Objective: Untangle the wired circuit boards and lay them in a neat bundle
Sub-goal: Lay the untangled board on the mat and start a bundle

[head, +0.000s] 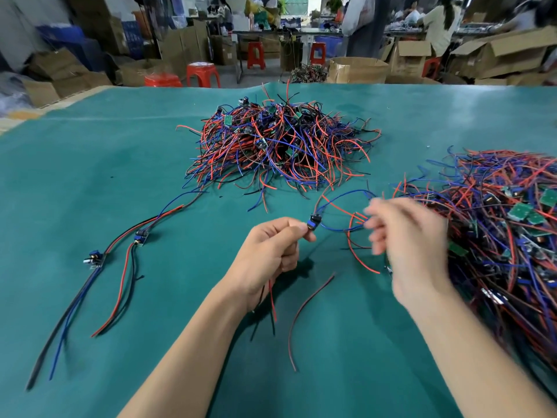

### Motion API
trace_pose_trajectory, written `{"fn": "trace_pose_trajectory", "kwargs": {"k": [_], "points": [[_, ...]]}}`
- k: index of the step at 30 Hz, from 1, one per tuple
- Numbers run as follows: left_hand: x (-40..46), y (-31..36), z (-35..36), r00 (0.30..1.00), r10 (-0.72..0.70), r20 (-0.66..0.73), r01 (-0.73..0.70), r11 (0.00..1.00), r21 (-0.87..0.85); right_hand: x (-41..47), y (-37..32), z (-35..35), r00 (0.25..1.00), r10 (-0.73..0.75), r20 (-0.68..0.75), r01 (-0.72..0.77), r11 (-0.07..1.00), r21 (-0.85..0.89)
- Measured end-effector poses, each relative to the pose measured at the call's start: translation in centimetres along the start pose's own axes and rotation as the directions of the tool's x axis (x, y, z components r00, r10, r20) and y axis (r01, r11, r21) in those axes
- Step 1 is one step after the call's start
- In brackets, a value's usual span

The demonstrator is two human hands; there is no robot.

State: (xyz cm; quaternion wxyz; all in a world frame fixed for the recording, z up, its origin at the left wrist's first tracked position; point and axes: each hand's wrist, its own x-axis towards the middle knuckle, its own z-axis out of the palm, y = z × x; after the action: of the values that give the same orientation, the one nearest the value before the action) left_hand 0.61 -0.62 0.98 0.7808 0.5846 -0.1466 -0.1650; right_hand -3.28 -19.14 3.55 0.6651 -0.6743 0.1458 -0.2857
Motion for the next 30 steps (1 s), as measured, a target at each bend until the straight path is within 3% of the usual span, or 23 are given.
{"fn": "trace_pose_trajectory", "kwargs": {"k": [2, 3, 8, 14, 21, 24, 26, 28, 29, 30], "points": [[-0.2, 0.0, 0.1, 0.999, 0.008, 0.041, -0.009, 0.999, 0.033, -1.9, 0.4, 1.6, 0.942, 0.067, 0.33, -0.027, 0.992, -0.123], [-0.3, 0.1, 0.1, 0.998, 0.009, 0.061, -0.013, 0.998, 0.057, -2.7, 0.5, 2.2, 0.909, 0.067, 0.411, -0.011, 0.991, -0.136], [-0.7, 0.4, 0.1, 0.994, 0.003, 0.106, -0.018, 0.99, 0.138, -2.8, 0.3, 1.9, 0.893, -0.111, 0.435, 0.214, 0.957, -0.194], [-1.0, 0.7, 0.6, 0.985, -0.038, 0.168, 0.0, 0.975, 0.223, -1.3, -0.3, 1.0, 0.983, -0.126, 0.13, 0.15, 0.969, -0.194], [-1.2, 0.8, 0.8, 0.975, -0.029, 0.221, -0.035, 0.959, 0.28, 0.2, -3.2, -1.5, 0.994, -0.076, -0.081, 0.08, 0.996, 0.045], [-1.0, 0.6, 0.6, 0.986, -0.023, 0.162, -0.02, 0.967, 0.255, 1.5, -6.2, -4.3, 0.976, -0.058, -0.209, 0.084, 0.989, 0.12], [-0.8, 0.5, 0.5, 0.993, -0.027, 0.113, 0.007, 0.985, 0.173, 2.5, -7.7, -6.4, 0.988, -0.042, -0.146, 0.038, 0.999, -0.032], [-0.8, 0.4, 0.5, 0.995, -0.035, 0.092, 0.022, 0.991, 0.131, 3.1, -8.5, -8.2, 0.999, -0.04, 0.022, 0.045, 0.922, -0.384], [-0.8, 0.4, 0.6, 0.995, -0.036, 0.089, 0.025, 0.992, 0.123, 3.1, -8.7, -8.8, 0.993, -0.041, 0.114, 0.1, 0.806, -0.584], [-0.8, 0.4, 0.6, 0.996, -0.036, 0.082, 0.027, 0.993, 0.116, 3.3, -8.9, -9.3, 0.98, -0.022, 0.198, 0.168, 0.623, -0.764]]}}
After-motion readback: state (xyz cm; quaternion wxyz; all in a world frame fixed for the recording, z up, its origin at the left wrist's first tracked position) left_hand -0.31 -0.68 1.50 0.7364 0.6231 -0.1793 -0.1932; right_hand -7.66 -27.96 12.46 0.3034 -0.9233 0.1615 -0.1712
